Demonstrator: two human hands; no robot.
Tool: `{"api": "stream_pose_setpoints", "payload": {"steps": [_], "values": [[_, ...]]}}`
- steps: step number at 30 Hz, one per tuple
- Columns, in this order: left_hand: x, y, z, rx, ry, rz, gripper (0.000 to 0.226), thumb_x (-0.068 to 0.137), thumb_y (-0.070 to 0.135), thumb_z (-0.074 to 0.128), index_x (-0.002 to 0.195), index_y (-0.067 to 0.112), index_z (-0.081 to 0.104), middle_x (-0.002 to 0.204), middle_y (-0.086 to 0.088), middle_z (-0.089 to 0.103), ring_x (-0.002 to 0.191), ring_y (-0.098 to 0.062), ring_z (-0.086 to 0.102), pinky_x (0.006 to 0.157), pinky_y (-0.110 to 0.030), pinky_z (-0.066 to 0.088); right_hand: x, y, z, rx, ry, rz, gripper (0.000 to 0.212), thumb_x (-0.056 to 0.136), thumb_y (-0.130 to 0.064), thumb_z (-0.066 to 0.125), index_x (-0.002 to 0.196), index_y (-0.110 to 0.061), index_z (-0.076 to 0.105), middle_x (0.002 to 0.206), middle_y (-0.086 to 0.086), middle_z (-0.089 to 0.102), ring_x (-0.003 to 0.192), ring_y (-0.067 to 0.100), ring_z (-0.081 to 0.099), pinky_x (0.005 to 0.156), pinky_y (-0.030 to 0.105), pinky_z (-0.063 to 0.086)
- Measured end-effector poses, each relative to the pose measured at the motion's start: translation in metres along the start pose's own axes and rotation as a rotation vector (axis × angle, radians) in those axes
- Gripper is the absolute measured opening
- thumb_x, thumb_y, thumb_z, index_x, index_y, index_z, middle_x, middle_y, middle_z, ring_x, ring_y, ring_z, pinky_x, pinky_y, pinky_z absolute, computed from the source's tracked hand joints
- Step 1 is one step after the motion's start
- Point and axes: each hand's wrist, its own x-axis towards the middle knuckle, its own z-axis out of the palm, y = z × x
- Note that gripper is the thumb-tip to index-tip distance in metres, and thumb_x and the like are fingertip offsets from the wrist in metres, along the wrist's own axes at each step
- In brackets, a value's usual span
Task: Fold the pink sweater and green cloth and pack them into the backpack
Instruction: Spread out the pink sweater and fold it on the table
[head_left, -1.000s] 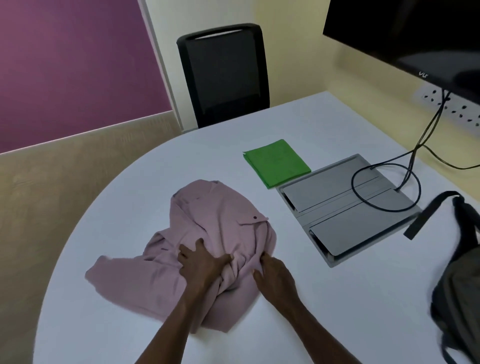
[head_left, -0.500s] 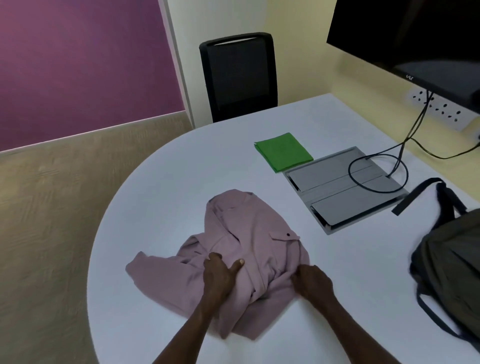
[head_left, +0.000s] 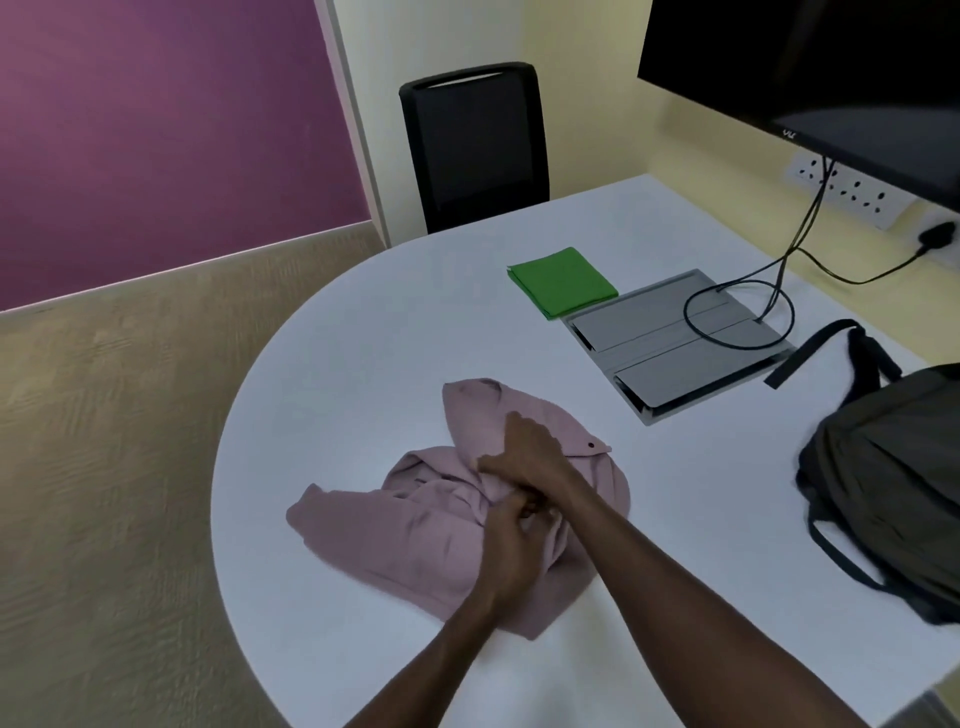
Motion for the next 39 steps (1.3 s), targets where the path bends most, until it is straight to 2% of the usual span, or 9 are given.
{"api": "stream_pose_setpoints", "payload": {"steps": [3, 7, 11, 14, 21, 25, 27, 30, 39], "values": [[-0.009, -0.007, 0.012, 0.023, -0.031, 0.107, 0.014, 0.094, 0.021, 0.06, 0.085, 0.017, 0.068, 0.077, 0.007, 0.071, 0.072, -0.015, 0.068, 0.062, -0.04, 0.056, -0.009, 0.008, -0.013, 0.105, 0.058, 0.023, 0.031, 0.084, -0.025, 0.068, 0.107, -0.005, 0.062, 0.1, 0.011, 0.066, 0.096, 0.029, 0.063, 0.074, 0.032, 0.049], [-0.019, 0.011, 0.008, 0.03, 0.004, 0.126, 0.012, 0.094, 0.025, 0.063, 0.083, 0.019, 0.066, 0.08, 0.009, 0.069, 0.078, -0.007, 0.065, 0.066, -0.021, 0.051, -0.034, 0.019, -0.046, 0.459, 0.073, 0.031, 0.027, 0.079, -0.03, 0.067, 0.066, -0.013, 0.052, 0.059, -0.003, 0.048, 0.055, 0.013, 0.05, 0.051, 0.024, 0.034], [-0.008, 0.03, -0.014, 0.078, 0.388, 0.108, 0.004, 0.091, 0.021, 0.064, 0.093, 0.021, 0.06, 0.092, 0.006, 0.065, 0.086, -0.011, 0.061, 0.077, -0.035, 0.053, -0.068, 0.037, -0.092, 0.389, 0.074, -0.136, 0.02, 0.075, -0.027, 0.066, 0.095, -0.027, 0.064, 0.084, 0.0, 0.067, 0.074, 0.02, 0.061, 0.065, 0.031, 0.045], [0.024, 0.046, -0.034, 0.305, 0.391, 0.281, 0.057, 0.079, 0.006, 0.073, 0.131, 0.011, 0.049, 0.125, -0.006, 0.053, 0.111, -0.021, 0.053, 0.096, -0.035, 0.045, -0.101, 0.045, -0.123, 0.123, 0.024, -0.331, 0.048, 0.082, -0.012, 0.062, 0.127, -0.029, 0.06, 0.098, -0.01, 0.061, 0.077, 0.005, 0.055, 0.061, 0.016, 0.038], [0.066, 0.079, -0.042, 0.515, -0.037, 0.057, 0.124, 0.069, 0.008, 0.089, 0.157, 0.015, 0.002, 0.158, -0.017, 0.031, 0.138, -0.034, 0.04, 0.105, -0.04, 0.041, -0.177, 0.053, -0.195, 0.035, 0.185, -0.503, 0.037, 0.073, 0.01, 0.051, 0.093, -0.009, 0.077, 0.082, 0.0, 0.067, 0.08, 0.017, 0.063, 0.069, 0.029, 0.053], [0.052, 0.075, -0.018, 0.473, -0.077, -0.007, 0.087, 0.077, 0.018, 0.081, 0.149, 0.009, 0.032, 0.142, -0.015, 0.052, 0.124, -0.034, 0.053, 0.088, -0.033, 0.044, -0.212, 0.061, -0.222, 0.187, 0.281, -0.557, 0.043, 0.069, 0.017, 0.051, 0.086, -0.012, 0.077, 0.077, -0.006, 0.062, 0.073, 0.006, 0.061, 0.065, 0.02, 0.049], [0.046, 0.073, -0.004, 0.369, -0.074, -0.085, 0.046, 0.077, 0.034, 0.073, 0.112, 0.006, 0.063, 0.109, -0.014, 0.068, 0.1, -0.032, 0.061, 0.073, -0.032, 0.043, -0.225, 0.068, -0.232, 0.229, 0.362, -0.546, 0.042, 0.071, 0.017, 0.052, 0.083, -0.015, 0.077, 0.076, -0.007, 0.062, 0.072, 0.003, 0.06, 0.065, 0.019, 0.048], [0.042, 0.064, 0.011, 0.249, -0.04, -0.183, 0.033, 0.08, 0.035, 0.055, 0.069, 0.004, 0.058, 0.069, -0.008, 0.061, 0.073, -0.029, 0.057, 0.06, -0.033, 0.041, -0.241, 0.079, -0.241, 0.304, 0.511, -0.489, 0.038, 0.074, 0.014, 0.055, 0.084, -0.015, 0.078, 0.081, -0.003, 0.068, 0.076, 0.01, 0.065, 0.07, 0.026, 0.054], [0.077, 0.091, -0.043, 0.215, 0.547, -0.074, 0.033, 0.099, 0.013, 0.038, 0.109, -0.007, 0.063, 0.116, -0.028, 0.065, 0.108, -0.043, 0.06, 0.089, -0.042, 0.045, -0.241, 0.138, -0.246, 0.06, 0.552, -0.184, 0.029, 0.079, -0.006, 0.064, 0.101, -0.021, 0.075, 0.093, -0.007, 0.073, 0.086, 0.005, 0.065, 0.075, 0.027, 0.053]]}}
